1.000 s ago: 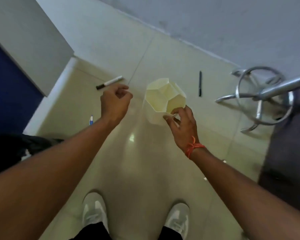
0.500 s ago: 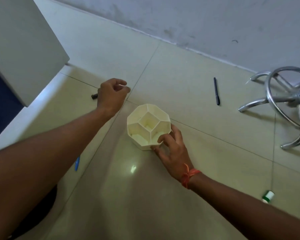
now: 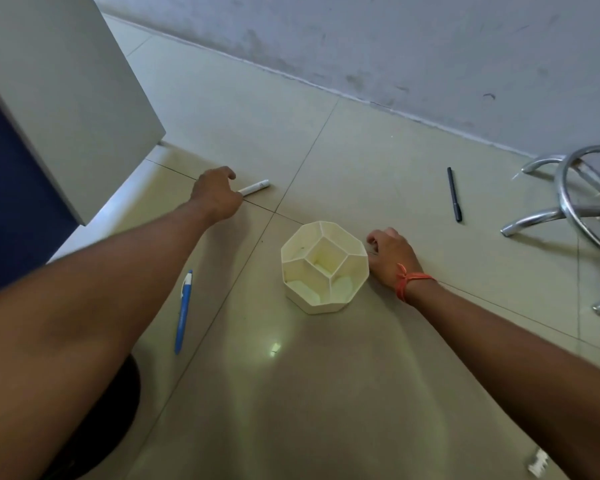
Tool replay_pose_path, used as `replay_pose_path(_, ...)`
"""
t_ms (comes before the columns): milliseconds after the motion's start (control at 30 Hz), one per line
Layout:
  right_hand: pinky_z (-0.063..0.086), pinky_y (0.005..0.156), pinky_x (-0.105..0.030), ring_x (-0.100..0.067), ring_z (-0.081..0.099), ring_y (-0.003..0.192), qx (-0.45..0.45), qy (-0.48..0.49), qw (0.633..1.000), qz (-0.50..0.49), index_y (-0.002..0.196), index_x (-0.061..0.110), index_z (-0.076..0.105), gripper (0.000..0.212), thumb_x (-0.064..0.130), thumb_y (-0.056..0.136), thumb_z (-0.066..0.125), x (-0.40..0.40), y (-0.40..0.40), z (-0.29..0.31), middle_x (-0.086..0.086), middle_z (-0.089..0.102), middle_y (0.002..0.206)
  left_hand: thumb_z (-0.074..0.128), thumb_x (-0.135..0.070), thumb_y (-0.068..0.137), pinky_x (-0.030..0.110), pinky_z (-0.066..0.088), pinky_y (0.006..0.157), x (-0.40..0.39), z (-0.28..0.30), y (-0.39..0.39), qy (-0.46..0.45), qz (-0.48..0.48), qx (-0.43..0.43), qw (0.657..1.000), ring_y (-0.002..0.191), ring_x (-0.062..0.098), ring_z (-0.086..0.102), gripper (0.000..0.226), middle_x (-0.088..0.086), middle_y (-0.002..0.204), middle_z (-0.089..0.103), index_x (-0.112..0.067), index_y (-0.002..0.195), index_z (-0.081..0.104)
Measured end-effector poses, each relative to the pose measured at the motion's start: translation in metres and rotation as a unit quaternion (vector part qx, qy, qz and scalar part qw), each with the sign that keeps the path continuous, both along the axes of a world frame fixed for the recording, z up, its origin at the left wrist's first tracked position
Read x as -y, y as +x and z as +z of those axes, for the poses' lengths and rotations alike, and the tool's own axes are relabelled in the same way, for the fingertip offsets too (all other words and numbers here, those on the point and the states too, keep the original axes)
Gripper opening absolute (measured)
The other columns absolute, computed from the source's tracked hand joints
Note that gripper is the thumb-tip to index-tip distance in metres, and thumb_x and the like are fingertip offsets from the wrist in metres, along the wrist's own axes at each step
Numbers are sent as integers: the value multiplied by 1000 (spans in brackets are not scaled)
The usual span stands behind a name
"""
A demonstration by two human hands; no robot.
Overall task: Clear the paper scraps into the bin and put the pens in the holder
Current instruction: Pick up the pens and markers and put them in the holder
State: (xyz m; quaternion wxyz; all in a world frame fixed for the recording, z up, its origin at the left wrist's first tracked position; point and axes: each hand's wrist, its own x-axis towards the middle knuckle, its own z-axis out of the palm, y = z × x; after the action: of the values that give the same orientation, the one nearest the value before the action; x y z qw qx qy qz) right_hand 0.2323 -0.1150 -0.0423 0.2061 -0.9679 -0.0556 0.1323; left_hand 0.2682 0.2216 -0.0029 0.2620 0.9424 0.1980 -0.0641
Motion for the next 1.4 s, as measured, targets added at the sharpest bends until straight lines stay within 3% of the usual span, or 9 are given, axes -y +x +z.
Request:
replay_pose_path(233, 47, 72, -36, -31, 58, 90, 38, -18, 993, 114, 106, 14, 67, 28, 31, 89, 53, -7, -5, -1, -11, 60, 97, 47, -15, 95, 50, 44, 98, 9, -21, -3, 155, -82, -85, 981, 124, 39, 44, 47, 17, 134, 44, -20, 141, 42)
replay_pose_path(367, 48, 73, -33, -27, 63, 82, 44, 29, 998, 31, 94, 13, 71, 15, 25, 88, 64, 1, -2, -1, -8, 67, 89, 44, -11, 96, 50, 47, 90, 3, -34, -12, 200, -116, -76, 970, 114, 40, 51, 37, 18, 126, 49, -14, 132, 48)
replay_pose_path(433, 52, 69, -32, -20, 63, 68, 49, 143, 983, -102, 88, 13, 71, 10, 23, 87, 67, 1, 5, 12, -9, 70, 81, 46, -10, 94, 49, 50, 89, 1, -32, -9, 171, -113, -79, 976, 110, 41, 55, 32, 20, 122, 54, -10, 125, 54)
replay_pose_path(500, 52, 58, -32, -15, 60, 54, 22, 315, 928, -197, 90, 9, 68, 7, 16, 89, 66, 3, 11, 35, -15, 69, 74, 49, -9, 93, 44, 51, 88, 4, -20, -5, 105, -81, -77, 988, 107, 41, 58, 30, 21, 121, 59, -7, 122, 57)
replay_pose_path(667, 55, 55, -32, -26, 68, 63, 21, 485, 860, -159, 88, 8, 65, 7, 2, 86, 67, 6, -3, 104, -14, 71, 77, 48, -2, 94, 46, 62, 71, 26, 31, -2, -50, -35, -64, 996, 90, 40, 70, 28, 23, 110, 65, 2, 119, 60)
replay_pose_path(833, 57, 64, -29, -18, 70, 74, 26, 381, 924, -26, 83, 13, 70, 9, 6, 78, 74, -17, -27, 129, -10, 72, 79, 53, -8, 94, 26, 53, 42, 41, 91, -6, -49, -65, -88, 993, 61, 22, 65, 24, 19, 97, 72, 5, 109, 68)
replay_pose_path(967, 54, 72, -21, -10, 69, 77, 29, 291, 956, 31, 83, 15, 74, 10, 18, 74, 78, -31, -45, 122, 2, 74, 80, 60, -6, 86, 30, 58, 59, 48, 127, -17, -84, -92, -30, 992, 59, 22, 58, 20, 17, 84, 68, 6, 94, 73)
replay_pose_path(1200, 50, 64, -26, -15, 60, 77, 16, 223, 973, 62, 86, 19, 75, 15, 24, 74, 81, -42, -45, 107, -2, 70, 92, 70, -16, 84, 22, 52, 49, 44, 149, -38, -134, -128, -36, 982, 58, 18, 53, 20, 12, 75, 72, 3, 85, 76)
replay_pose_path(1400, 49, 66, -21, -11, 62, 77, 43, 272, 961, 30, 90, 19, 74, 20, 38, 84, 72, -33, -46, 116, 5, 71, 89, 75, -16, 84, 23, 49, 51, 52, 149, -44, -210, -124, -45, 969, 54, 16, 50, 23, 12, 73, 67, 6, 91, 75)
